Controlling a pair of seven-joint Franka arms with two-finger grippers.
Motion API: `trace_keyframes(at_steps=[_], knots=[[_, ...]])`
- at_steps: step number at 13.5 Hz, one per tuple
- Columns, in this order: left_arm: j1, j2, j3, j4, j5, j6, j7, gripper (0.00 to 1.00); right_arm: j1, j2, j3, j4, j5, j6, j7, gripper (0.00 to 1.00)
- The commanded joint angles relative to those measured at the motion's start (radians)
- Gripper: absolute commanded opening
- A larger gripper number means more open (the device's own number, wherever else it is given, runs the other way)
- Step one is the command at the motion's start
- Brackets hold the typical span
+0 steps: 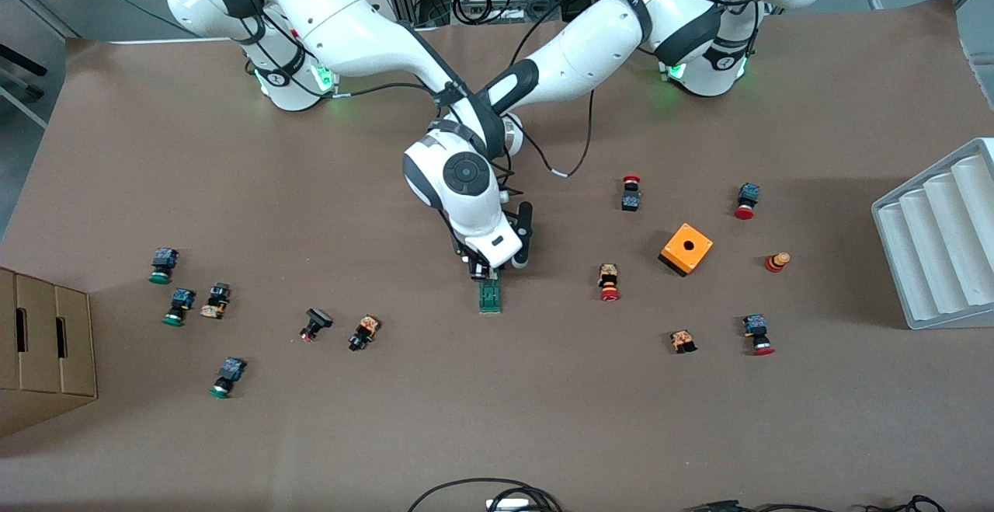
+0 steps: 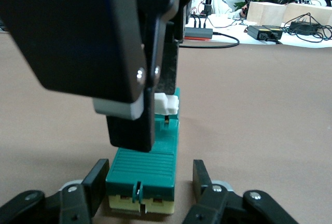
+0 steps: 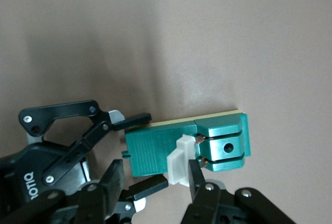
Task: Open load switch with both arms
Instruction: 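Push the white handle fully down into the closed position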
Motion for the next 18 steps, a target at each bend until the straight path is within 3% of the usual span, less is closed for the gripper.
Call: trace_keyframes(at_steps=[1,10,18], knots=[[-0.014,0.007,0.008,0.015,0.003,-0.015,-0.012,0.73,0.01,-0.029,0.01,-0.046,-0.017,-0.006,0.01,0.58],[-0.014,0.007,0.008,0.015,0.003,-0.014,-0.012,0.73,0.01,-0.024,0.012,-0.054,-0.021,-0.003,0.011,0.56],[-0.014,0.007,0.008,0.015,0.003,-0.015,-0.012,0.73,-0.001,-0.02,0.041,-0.054,-0.119,-0.002,0.092,0.53]])
